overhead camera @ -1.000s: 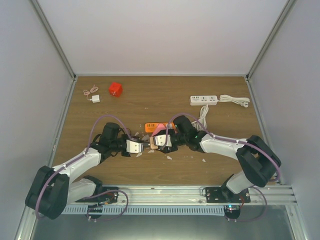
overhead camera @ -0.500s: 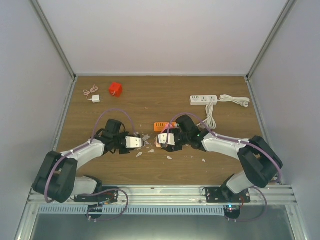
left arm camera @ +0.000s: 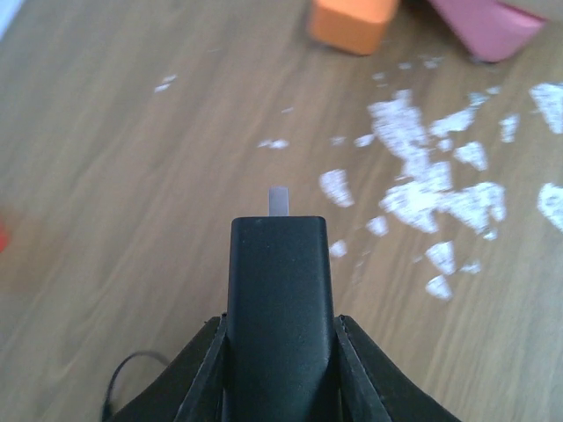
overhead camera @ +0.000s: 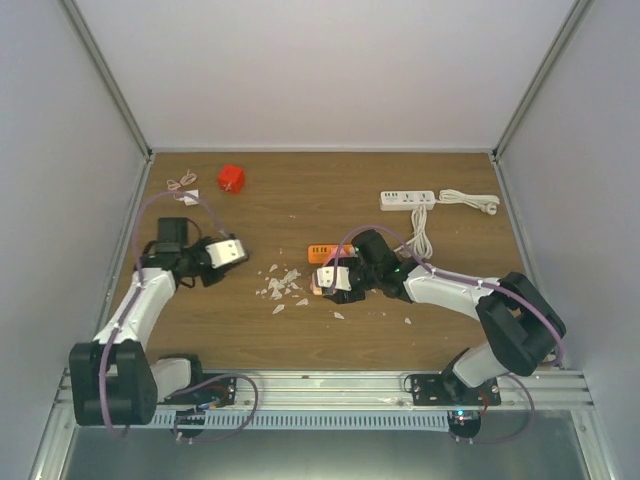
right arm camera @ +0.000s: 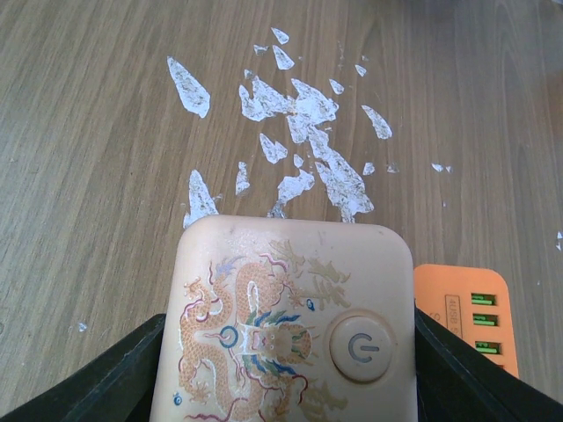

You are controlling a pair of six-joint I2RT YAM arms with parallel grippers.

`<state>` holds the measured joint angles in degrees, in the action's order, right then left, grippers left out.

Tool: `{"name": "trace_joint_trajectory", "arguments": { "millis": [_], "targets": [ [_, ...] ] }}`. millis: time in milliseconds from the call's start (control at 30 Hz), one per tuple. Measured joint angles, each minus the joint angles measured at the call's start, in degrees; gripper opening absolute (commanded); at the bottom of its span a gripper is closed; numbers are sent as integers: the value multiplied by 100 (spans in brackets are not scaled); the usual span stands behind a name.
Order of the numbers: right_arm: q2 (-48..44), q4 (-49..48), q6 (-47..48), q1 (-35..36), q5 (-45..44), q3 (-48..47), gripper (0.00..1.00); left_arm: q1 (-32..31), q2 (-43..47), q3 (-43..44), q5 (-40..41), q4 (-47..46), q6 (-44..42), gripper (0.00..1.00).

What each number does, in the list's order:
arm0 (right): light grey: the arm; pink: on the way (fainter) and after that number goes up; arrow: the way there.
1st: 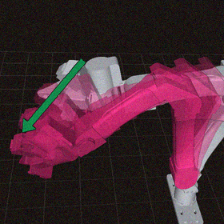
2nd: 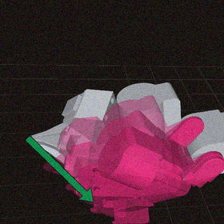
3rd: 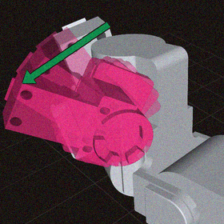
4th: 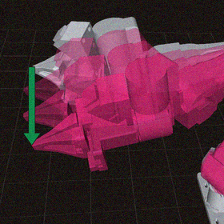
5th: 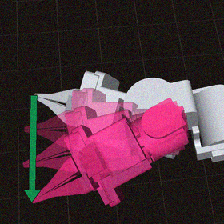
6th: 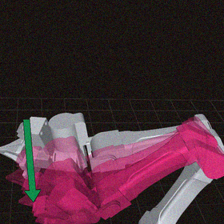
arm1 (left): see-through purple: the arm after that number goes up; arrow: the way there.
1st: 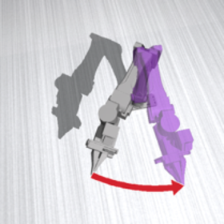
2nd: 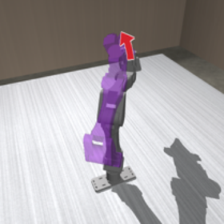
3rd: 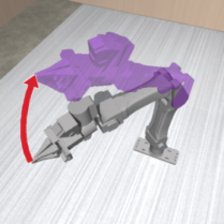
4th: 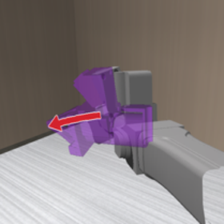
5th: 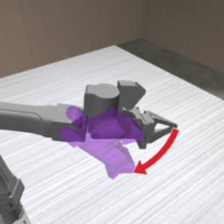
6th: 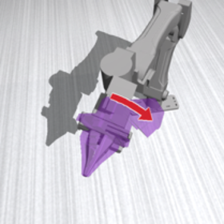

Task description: Pull the plug off the socket

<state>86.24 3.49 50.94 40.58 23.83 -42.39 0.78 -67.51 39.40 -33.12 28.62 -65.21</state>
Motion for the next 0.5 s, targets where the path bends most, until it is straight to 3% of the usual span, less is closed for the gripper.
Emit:
{"name": "trace_joint_trajectory", "arguments": {
  "millis": [333,500],
  "targets": [
    [0,59,-28,0,0,-26,15,2763,507,1097,-391,1390,26,15],
    [0,98,-33,0,2,-44,15,3700,605,1674,-476,2085,160,18]
  ]
}}
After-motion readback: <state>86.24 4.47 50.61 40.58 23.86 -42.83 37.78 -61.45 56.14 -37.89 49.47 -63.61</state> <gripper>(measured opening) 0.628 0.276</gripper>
